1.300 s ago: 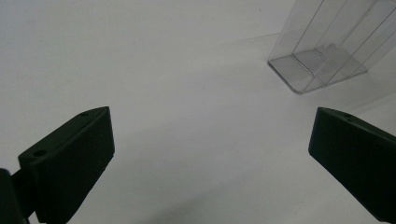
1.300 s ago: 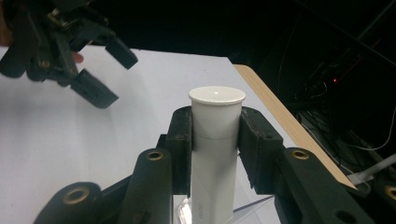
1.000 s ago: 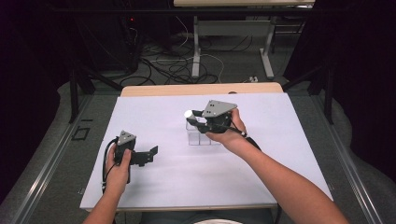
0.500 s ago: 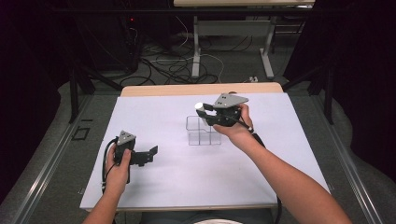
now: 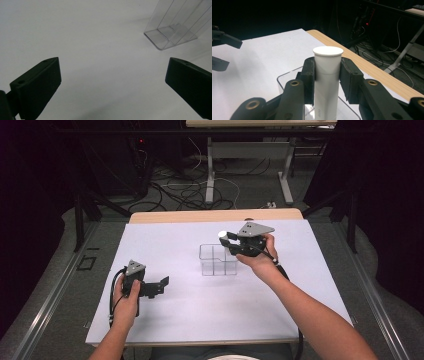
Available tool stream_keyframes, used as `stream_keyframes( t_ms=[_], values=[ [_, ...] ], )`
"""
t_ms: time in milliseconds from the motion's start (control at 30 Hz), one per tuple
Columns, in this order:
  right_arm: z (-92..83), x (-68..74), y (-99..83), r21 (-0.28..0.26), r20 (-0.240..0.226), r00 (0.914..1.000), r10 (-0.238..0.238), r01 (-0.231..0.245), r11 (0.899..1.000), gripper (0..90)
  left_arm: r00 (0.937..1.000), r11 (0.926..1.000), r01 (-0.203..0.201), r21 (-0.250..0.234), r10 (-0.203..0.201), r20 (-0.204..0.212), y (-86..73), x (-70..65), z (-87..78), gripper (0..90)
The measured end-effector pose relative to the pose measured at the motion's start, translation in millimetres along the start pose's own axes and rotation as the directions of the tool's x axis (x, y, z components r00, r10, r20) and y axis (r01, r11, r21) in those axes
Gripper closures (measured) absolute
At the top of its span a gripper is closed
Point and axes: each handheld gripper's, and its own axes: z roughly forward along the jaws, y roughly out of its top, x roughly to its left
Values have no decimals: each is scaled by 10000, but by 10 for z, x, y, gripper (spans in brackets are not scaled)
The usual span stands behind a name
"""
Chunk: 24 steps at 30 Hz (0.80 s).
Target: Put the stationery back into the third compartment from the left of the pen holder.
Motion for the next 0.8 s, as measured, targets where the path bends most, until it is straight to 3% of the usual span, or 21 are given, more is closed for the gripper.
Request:
stream_keyframes(
  t_ms=[800],
  values=[
    [75, -28, -314, 411, -10, 9994, 336, -336, 9986, 669, 10000, 10000, -11, -76, 11, 13, -4, -3, 9, 2]
  ],
)
